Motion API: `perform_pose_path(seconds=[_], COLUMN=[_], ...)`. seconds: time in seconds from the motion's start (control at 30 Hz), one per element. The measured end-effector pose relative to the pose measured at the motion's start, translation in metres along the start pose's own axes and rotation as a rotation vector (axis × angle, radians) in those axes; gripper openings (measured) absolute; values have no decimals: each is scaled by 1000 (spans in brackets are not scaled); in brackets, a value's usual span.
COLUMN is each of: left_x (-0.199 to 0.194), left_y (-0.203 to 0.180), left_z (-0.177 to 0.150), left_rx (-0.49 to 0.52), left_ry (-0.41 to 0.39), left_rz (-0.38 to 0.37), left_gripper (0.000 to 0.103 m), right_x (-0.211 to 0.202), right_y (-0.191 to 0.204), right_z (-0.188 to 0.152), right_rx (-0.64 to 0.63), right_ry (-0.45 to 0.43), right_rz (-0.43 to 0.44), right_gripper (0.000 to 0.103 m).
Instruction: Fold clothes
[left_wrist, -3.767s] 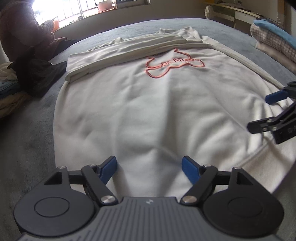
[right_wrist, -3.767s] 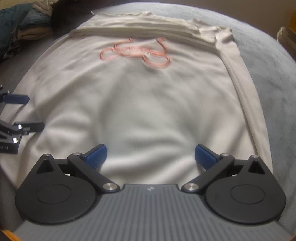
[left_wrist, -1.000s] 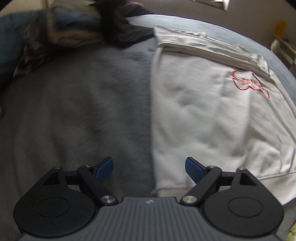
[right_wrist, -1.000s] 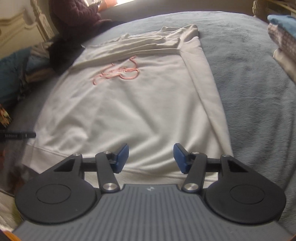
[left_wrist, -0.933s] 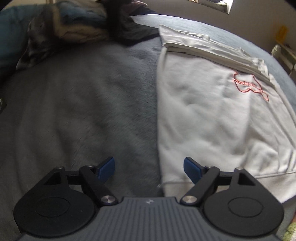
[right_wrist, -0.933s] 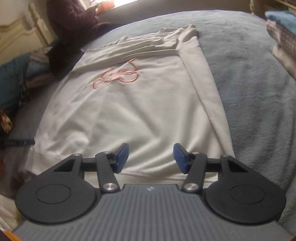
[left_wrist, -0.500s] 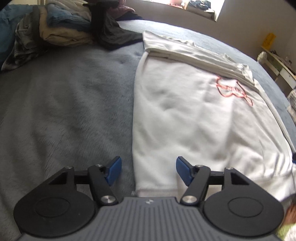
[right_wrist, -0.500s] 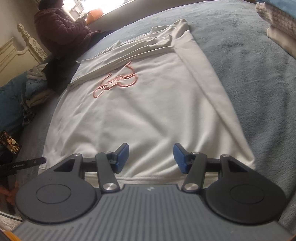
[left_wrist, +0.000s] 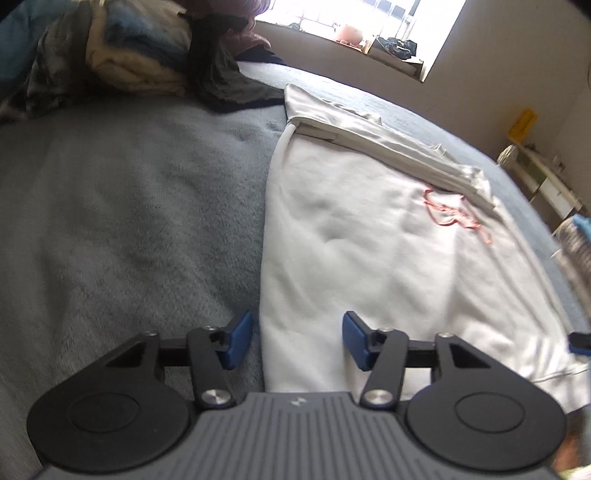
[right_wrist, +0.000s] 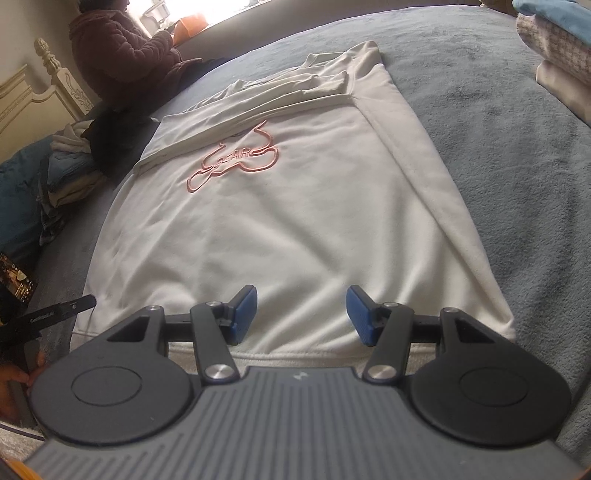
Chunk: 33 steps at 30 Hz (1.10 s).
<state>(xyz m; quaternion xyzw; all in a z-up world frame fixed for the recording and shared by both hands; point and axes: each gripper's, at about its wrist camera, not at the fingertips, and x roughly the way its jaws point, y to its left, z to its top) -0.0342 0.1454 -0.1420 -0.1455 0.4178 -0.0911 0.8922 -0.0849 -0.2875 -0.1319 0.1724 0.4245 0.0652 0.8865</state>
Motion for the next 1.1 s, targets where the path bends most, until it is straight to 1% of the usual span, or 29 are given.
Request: perform_pose_path(seconds=[0.07, 0.17, 0.3, 0.37, 0.5, 0.57, 0.8, 0.93, 1.1], left_x=[-1, -3, -5, -6, -9, -10, -13, -12, -9], left_y=[4, 11, 18, 20, 23, 24, 29, 26, 24], left_z=[-1, -3, -5, -7, -11, -13, -19, -20, -19], left_rx=[-22, -51, -87, -92, -103, -108, -125, -124, -132], left_ry=[19, 43, 74, 88, 118, 133, 177, 182, 187], left_rz=[-24, -49, -84, -100, -133, -150, -201, -197, -184], left_gripper=[45, 44, 44, 44, 44, 44, 44, 44, 44], right_x=[0, -4, -20, -29, -38, -40, -21, -18, -19], right_y=[-2, -6, -24, -41, -79, -96, -139, -156, -162], right_z=[0, 4, 21, 30, 37, 35, 13, 2, 7], right_rx=[7, 2, -16, 10, 115, 176, 358, 483, 524], right_ry=[-4, -27, -102, -132, -141, -133, -21, -44, -68], right_rz=[-3, -21, -85, -105, -119, -106, -60, -1, 34], right_gripper=[53, 54, 55, 55, 56, 56, 58, 58, 59])
